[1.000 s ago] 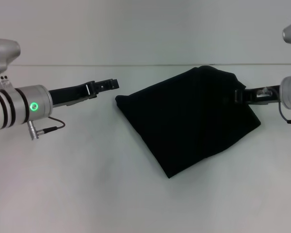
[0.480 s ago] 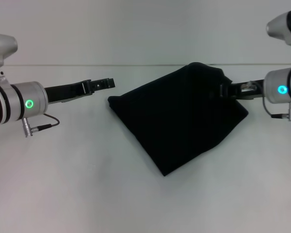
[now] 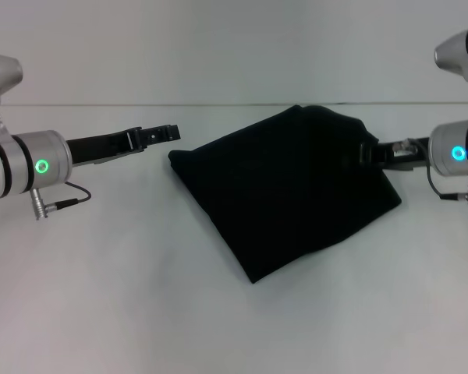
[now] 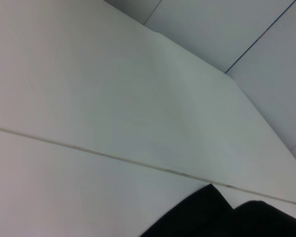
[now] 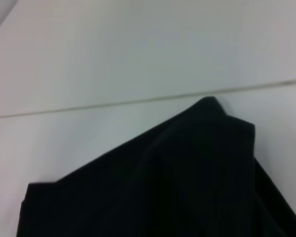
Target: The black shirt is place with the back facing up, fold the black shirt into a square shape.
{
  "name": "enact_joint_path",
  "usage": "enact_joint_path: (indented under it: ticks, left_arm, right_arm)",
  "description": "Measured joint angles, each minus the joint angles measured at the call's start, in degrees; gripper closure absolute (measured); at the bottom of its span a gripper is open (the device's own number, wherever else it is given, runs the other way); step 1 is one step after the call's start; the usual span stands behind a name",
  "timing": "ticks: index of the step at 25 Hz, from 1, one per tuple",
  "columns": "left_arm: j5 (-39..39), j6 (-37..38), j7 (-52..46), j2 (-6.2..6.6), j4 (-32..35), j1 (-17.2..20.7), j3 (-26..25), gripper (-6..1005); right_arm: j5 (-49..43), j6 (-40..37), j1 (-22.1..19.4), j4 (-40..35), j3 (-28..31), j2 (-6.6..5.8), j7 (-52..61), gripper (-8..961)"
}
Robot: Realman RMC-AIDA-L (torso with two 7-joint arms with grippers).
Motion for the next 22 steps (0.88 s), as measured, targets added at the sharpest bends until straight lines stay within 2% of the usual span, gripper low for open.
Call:
enact_joint_path:
  ticks: [3, 8, 10, 22]
  left_arm:
    - [0.00, 0.04, 0.14, -0.08, -0.03, 0.00, 0.00, 78]
    - [-0.01, 0.40, 0.57, -0.03, -0.11, -0.23, 0.01, 79]
    - [-0.01, 0.77, 0.57, -0.03, -0.06, -0.29, 0.02, 79]
    - [-0.10, 1.59, 0.54, -0.07, -0.19, -0.45, 0.01, 79]
  right_arm:
    - [0.26, -1.49, -1.61, -1.60, 0.14, 0.58, 0.15, 869]
    - [0.50, -4.98, -4.99, -7.11, 0.46, 2.43, 1.12, 870]
    - [0.94, -6.60, -6.27, -8.87, 0.55, 2.83, 1.31, 869]
    - [6.74, -13.45, -12.36, -12.10, 0.67, 2.29, 0.26, 869]
